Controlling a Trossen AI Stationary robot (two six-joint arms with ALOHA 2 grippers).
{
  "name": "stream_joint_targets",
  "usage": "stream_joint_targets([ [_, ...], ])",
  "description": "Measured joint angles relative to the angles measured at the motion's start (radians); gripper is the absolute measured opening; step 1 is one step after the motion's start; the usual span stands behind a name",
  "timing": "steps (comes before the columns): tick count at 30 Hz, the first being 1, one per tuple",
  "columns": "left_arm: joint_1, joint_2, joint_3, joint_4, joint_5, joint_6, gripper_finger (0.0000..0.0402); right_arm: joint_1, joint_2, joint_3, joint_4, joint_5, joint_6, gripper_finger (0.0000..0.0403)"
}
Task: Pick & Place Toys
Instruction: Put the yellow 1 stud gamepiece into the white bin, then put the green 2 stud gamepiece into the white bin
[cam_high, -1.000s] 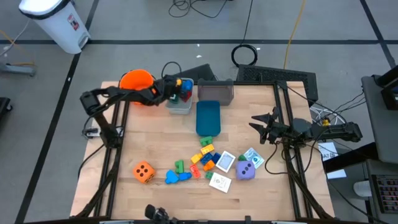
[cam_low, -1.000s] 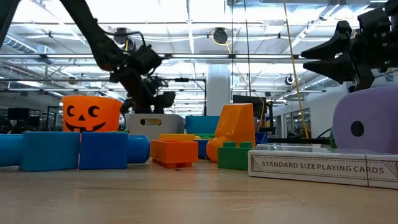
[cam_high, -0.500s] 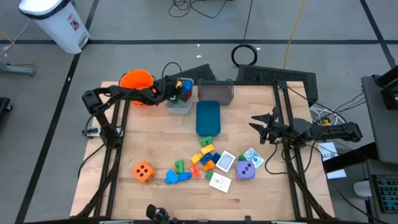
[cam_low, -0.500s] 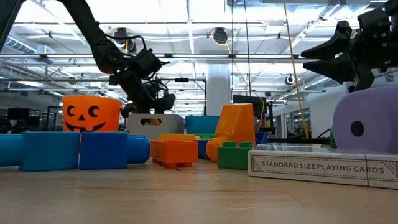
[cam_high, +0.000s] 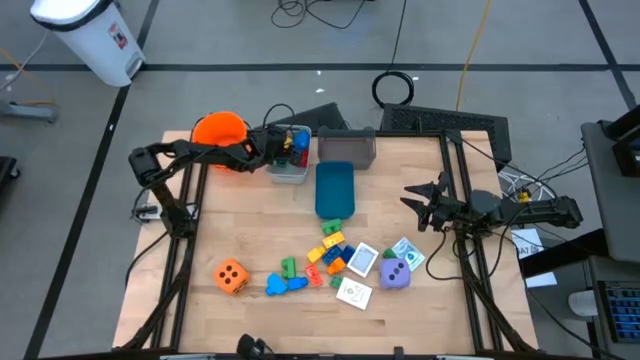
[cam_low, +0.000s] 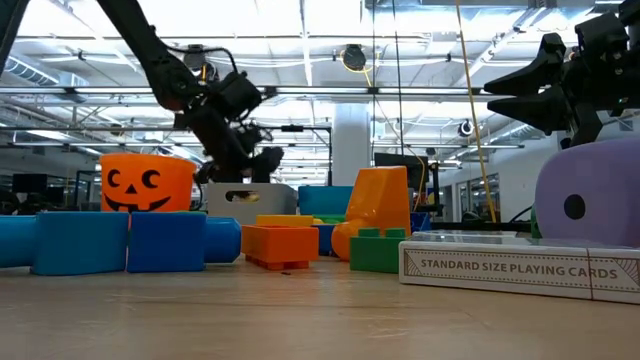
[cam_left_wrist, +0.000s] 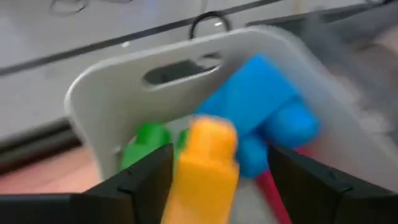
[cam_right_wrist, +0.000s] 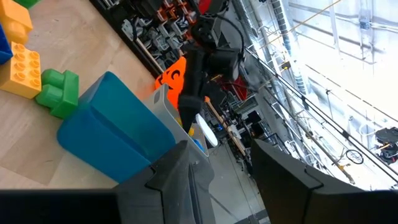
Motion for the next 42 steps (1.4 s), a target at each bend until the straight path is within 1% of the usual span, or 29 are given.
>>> stream_joint_targets([
  [2,-0.011,-0.035,0.000,-0.004,0.040,0.039,0.0287,0.000,0.000,0.000,0.000,0.000,0.000,0.0169],
  [5,-0.037,-0.097,0.000,-0.004,0.083,0.046,0.0300,0.000,0.000,0.000,0.000,0.000,0.000,0.0169],
  [11,-0.115,-0.221,0.001,-0.038,0.183,0.049,0.0305,0.000,0.000,0.000,0.000,0.000,0.000,0.0169],
  [14,-0.173,-0.251,0.001,-0.038,0.235,0.039,0.0305,0.000,0.000,0.000,0.000,0.000,0.000,0.0169],
  [18,-0.264,-0.263,0.001,-0.028,0.276,0.031,0.0305,0.000,0.000,0.000,0.000,0.000,0.000,0.0169],
  [23,-0.379,-0.262,0.001,-0.069,0.329,0.079,0.0306,0.000,0.000,0.000,0.000,0.000,0.000,0.0169],
  [28,-0.482,-0.262,0.001,-0.175,0.323,0.085,0.0306,0.000,0.000,0.000,0.000,0.000,0.000,0.0169],
  [32,-0.558,-0.226,0.001,-0.237,0.313,0.148,0.0306,0.000,0.000,0.000,0.000,0.000,0.000,0.0169],
  [36,-0.606,-0.158,0.000,-0.148,0.313,0.153,0.0306,0.000,0.000,0.000,0.001,0.000,0.000,0.0169],
  [40,-0.627,-0.058,0.000,-0.030,0.308,0.221,0.0306,0.000,0.000,0.000,0.001,-0.001,0.000,0.0169],
  [42,-0.630,0.000,0.001,0.045,0.284,0.236,0.0306,0.000,0.000,0.000,-0.005,-0.001,0.000,0.0169],
])
